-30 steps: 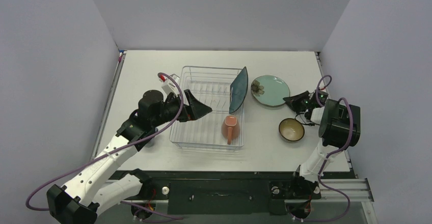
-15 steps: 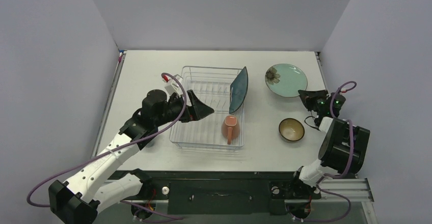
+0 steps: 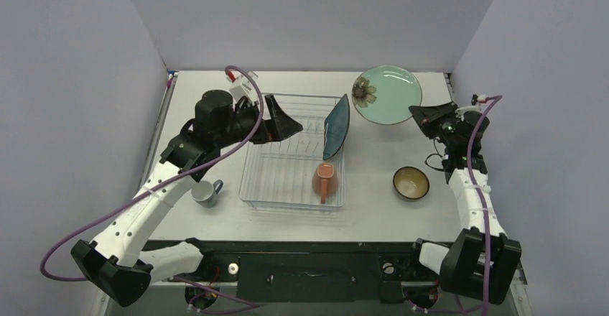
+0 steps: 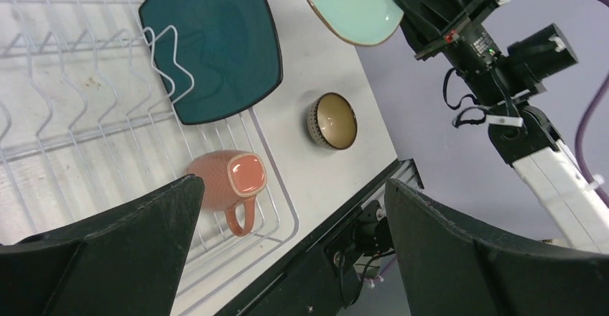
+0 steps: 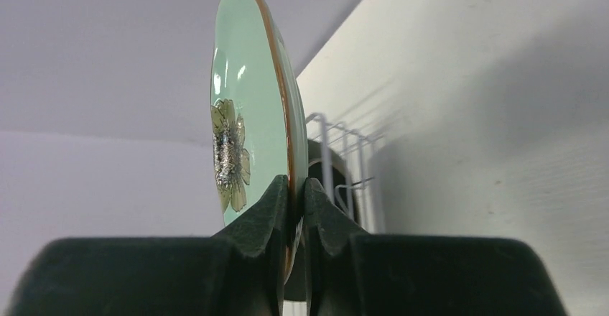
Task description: Load the mixed dishes into the dish rack
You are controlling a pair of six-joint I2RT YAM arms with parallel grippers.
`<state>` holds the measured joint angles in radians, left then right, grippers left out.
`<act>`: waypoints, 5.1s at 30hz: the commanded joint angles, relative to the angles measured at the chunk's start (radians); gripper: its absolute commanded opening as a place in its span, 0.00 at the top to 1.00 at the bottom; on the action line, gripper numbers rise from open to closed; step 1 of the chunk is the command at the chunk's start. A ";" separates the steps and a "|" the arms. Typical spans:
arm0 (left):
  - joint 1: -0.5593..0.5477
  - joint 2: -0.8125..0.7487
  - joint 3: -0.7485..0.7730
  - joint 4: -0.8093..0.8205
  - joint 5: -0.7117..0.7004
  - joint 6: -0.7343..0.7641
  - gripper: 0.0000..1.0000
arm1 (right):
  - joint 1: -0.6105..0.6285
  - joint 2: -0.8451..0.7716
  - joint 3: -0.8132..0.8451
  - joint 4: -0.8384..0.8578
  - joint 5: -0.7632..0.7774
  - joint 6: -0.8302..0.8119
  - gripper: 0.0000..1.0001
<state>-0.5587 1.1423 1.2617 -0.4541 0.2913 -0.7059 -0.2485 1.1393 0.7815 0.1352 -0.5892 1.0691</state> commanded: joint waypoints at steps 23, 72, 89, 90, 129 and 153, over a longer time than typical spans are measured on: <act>0.111 -0.059 -0.058 0.122 0.000 -0.112 0.15 | 0.750 -0.053 0.182 0.092 0.118 0.182 1.00; 0.140 -0.207 -0.179 -0.079 -0.208 0.061 0.04 | 1.096 -0.148 0.292 -0.359 0.906 -0.178 1.00; 0.138 -0.329 -0.177 -0.181 -0.382 0.218 0.03 | 1.348 0.458 1.066 -1.039 1.845 -0.357 1.00; 0.138 -0.332 -0.180 -0.178 -0.379 0.218 0.03 | 1.348 0.490 1.086 -1.042 1.856 -0.376 1.00; 0.105 -0.313 -0.217 -0.128 -0.314 0.236 0.03 | 1.122 0.691 0.857 -0.784 1.434 -0.417 1.00; 0.105 -0.301 -0.238 -0.078 -0.223 0.194 0.03 | 1.044 0.491 0.704 -0.659 1.129 -0.510 0.42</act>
<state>-0.4503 0.8391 1.0164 -0.5949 0.0402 -0.4965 0.7742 1.7168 1.4452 -0.5293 0.5182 0.6205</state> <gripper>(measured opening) 0.972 0.548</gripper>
